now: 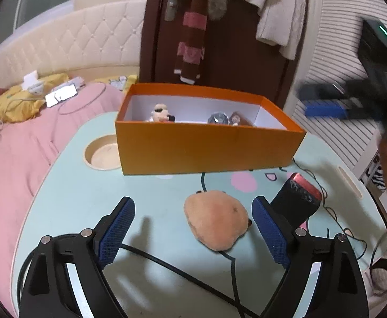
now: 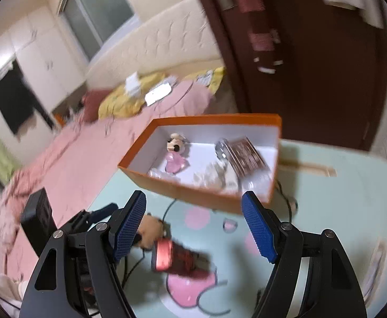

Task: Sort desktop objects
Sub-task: 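Carry the plush potato out and release it on the desk, left tool, then grasp the brown card box inside the orange box with the right tool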

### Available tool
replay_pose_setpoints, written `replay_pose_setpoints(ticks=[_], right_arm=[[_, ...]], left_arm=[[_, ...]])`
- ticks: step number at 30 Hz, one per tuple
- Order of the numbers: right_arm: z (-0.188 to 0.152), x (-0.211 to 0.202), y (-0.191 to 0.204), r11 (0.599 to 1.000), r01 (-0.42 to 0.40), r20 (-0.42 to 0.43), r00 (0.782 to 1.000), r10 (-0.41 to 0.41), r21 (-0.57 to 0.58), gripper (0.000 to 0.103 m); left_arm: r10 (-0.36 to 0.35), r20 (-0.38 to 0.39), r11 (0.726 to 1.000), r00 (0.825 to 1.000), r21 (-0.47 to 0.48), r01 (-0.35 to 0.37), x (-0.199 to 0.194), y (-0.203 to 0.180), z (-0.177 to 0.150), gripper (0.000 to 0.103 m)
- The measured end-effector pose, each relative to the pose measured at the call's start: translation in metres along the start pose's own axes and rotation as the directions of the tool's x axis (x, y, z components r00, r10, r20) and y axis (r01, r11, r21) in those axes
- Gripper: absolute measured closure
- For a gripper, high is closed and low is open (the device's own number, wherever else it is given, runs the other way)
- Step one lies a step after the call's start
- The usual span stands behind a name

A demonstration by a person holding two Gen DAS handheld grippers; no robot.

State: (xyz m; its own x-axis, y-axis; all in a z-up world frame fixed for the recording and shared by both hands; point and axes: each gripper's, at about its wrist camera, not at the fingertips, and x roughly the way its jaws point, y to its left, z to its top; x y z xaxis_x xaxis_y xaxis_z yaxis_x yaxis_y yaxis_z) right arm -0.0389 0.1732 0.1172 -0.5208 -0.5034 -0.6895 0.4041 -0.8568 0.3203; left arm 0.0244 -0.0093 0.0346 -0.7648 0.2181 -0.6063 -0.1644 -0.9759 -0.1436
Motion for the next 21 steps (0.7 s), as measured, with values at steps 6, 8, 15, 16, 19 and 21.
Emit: replay_pose_setpoints(ticks=[6,8,15,16,19,21], right_arm=[[0.055,0.067,0.010,0.961,0.162,-0.228,0.950,-0.213,-0.223,0.028],[0.059,0.083,0.005,0.952,0.181,-0.277,0.928,-0.248,-0.245,0.028],[0.076,0.142,-0.013,0.915,0.235,-0.430,0.825,-0.366,-0.329,0.028],[0.078,0.150,-0.016,0.909,0.241,-0.450,0.807,-0.383,-0.341,0.029],[0.080,0.161,-0.025,0.911,0.239,-0.493,0.779,-0.386,-0.335,0.053],[0.081,0.165,-0.030,0.917,0.236,-0.515,0.769,-0.379,-0.322,0.059]], left_arm=[[-0.018,-0.014,0.999,1.000,-0.044,0.018,0.002,0.007,-0.004,0.013],[-0.027,-0.017,0.998,0.999,-0.055,0.026,0.002,0.009,-0.005,0.013],[-0.050,-0.024,0.995,0.998,-0.087,0.048,0.004,0.012,-0.005,0.013],[-0.053,-0.026,0.995,0.998,-0.091,0.050,0.004,0.013,-0.005,0.013],[-0.057,-0.026,0.993,0.998,-0.105,0.054,0.004,0.014,-0.005,0.013],[-0.058,-0.028,0.992,0.998,-0.110,0.054,0.004,0.015,-0.004,0.013]])
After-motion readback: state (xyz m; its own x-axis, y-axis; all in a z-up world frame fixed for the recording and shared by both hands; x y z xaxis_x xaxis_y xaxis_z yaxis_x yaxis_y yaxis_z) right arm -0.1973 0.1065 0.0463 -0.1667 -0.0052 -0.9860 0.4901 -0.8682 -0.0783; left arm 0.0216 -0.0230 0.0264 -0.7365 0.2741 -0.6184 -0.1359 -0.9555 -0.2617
